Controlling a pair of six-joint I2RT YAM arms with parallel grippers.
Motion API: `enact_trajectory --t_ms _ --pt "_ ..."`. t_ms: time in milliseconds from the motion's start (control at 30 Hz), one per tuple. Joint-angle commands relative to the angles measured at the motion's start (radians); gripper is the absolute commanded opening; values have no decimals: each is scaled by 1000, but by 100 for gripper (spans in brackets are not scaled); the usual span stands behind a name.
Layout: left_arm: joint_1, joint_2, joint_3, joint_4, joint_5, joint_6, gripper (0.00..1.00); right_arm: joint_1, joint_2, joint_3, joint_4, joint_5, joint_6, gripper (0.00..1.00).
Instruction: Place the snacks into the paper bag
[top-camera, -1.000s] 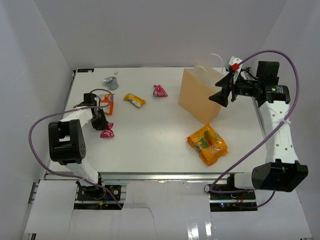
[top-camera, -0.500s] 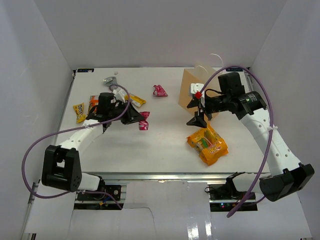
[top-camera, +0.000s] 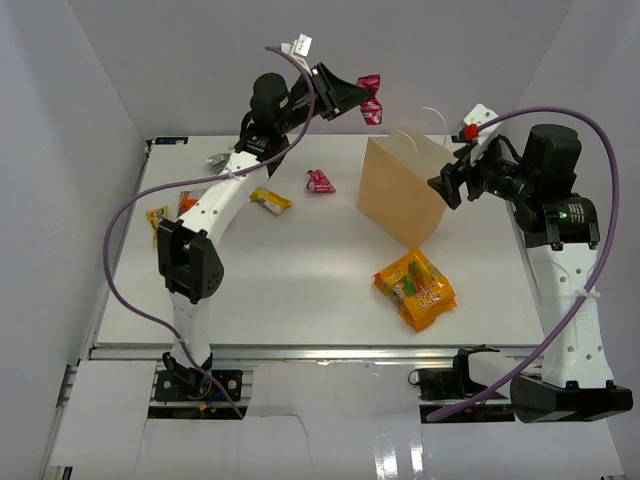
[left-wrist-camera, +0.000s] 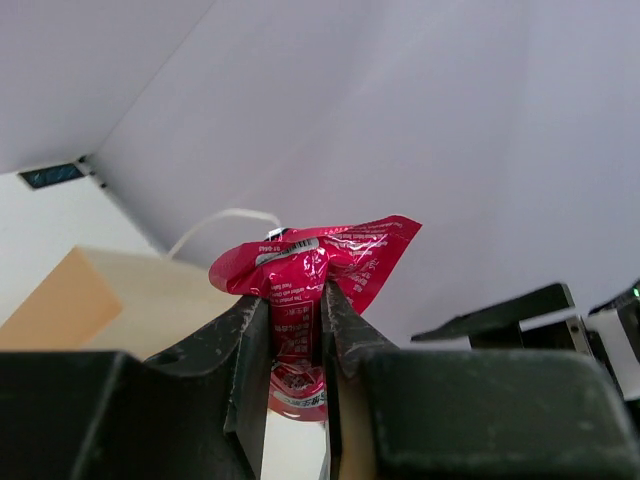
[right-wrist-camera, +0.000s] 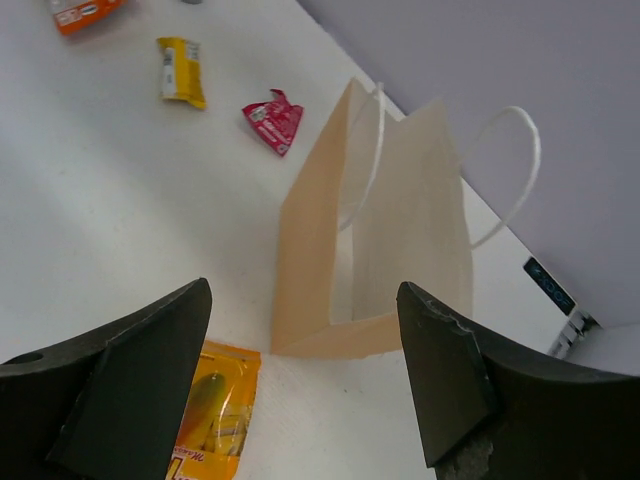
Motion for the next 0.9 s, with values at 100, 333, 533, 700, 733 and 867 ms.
enact_trajectory --t_ms 100,333,533,700,733,867 --pt "-90 272 363 59 -175 -151 28 -4 -25 4 100 240 132 81" --pt "-143 377 412 131 -385 -116 35 -10 -29 -42 102 242 155 81" --pt "-147 363 344 145 -320 -116 36 -13 -26 -68 102 245 155 81" --pt "-154 293 229 145 -280 -96 39 -19 -20 -103 106 231 156 82" --pt "-154 285 214 145 -277 -92 40 -19 -19 -106 106 218 153 82" --pt "-154 248 174 105 -286 -69 47 -19 -16 -122 97 162 137 83"
